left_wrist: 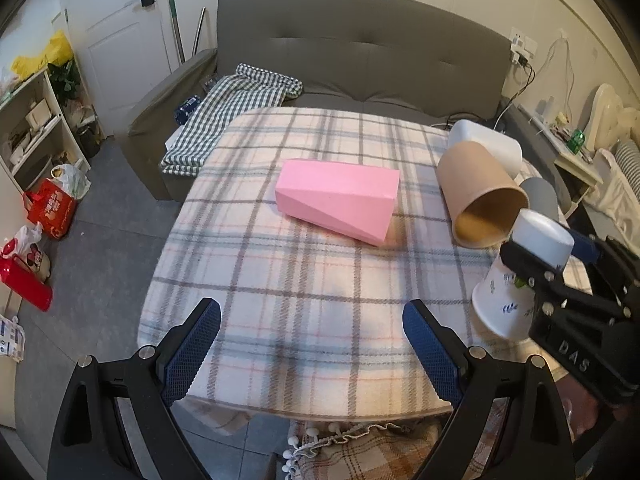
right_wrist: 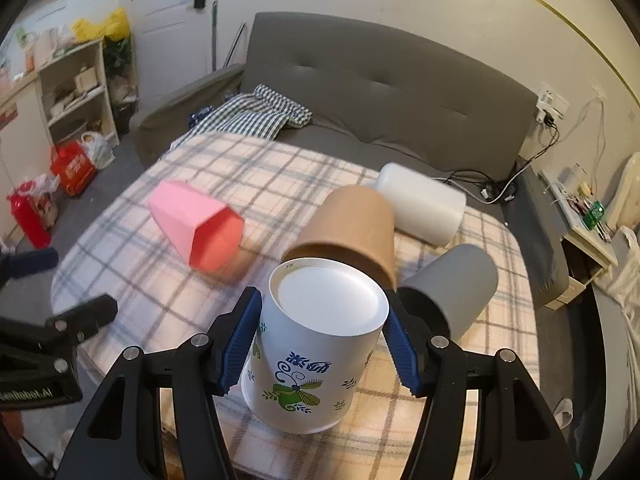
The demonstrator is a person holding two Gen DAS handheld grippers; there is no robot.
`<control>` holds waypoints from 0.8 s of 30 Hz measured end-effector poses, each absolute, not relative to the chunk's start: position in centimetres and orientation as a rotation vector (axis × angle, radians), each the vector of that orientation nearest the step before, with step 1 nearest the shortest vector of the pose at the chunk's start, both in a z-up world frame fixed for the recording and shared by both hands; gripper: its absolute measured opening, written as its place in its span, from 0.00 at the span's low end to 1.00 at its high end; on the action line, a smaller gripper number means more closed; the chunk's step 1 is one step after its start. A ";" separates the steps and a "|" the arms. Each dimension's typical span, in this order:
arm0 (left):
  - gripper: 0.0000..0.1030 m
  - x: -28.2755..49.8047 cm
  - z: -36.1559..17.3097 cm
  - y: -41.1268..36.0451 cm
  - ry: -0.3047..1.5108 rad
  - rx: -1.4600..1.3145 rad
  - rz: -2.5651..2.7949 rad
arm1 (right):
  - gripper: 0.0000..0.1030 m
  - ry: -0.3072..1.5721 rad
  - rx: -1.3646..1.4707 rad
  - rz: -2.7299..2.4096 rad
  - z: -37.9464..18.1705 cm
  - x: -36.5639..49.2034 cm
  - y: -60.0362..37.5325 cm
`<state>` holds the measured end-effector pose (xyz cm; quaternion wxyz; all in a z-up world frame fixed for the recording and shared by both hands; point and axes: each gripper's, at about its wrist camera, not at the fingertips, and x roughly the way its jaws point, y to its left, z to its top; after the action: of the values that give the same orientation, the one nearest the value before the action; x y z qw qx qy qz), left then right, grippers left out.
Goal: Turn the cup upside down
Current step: 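Rotate the white cup rim-down with the right gripper and lower it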
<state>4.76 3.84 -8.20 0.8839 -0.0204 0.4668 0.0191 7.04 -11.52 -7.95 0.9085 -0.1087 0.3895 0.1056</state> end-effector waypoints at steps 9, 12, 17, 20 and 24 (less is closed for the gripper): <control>0.92 4.8 -8.3 2.8 0.980 -0.027 0.034 | 0.59 0.829 -0.183 0.257 -9.6 5.1 -13.4; 0.92 4.7 -8.3 2.5 0.981 -0.022 0.033 | 0.58 0.838 -0.175 0.264 -9.7 4.7 -13.6; 0.92 4.5 -8.1 2.5 0.979 -0.023 0.037 | 0.57 0.853 -0.213 0.298 -10.2 3.0 -13.5; 0.92 4.4 -8.0 2.3 0.981 -0.026 0.034 | 0.57 0.850 -0.218 0.305 -10.3 2.5 -13.5; 0.92 4.0 -7.8 2.1 0.974 -0.014 0.035 | 0.56 0.852 -0.220 0.303 -10.3 2.6 -13.5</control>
<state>4.01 2.12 -7.84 0.8836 -0.0068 0.4678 0.0168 2.58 -13.45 -10.30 0.8937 -0.1059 0.4106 0.1463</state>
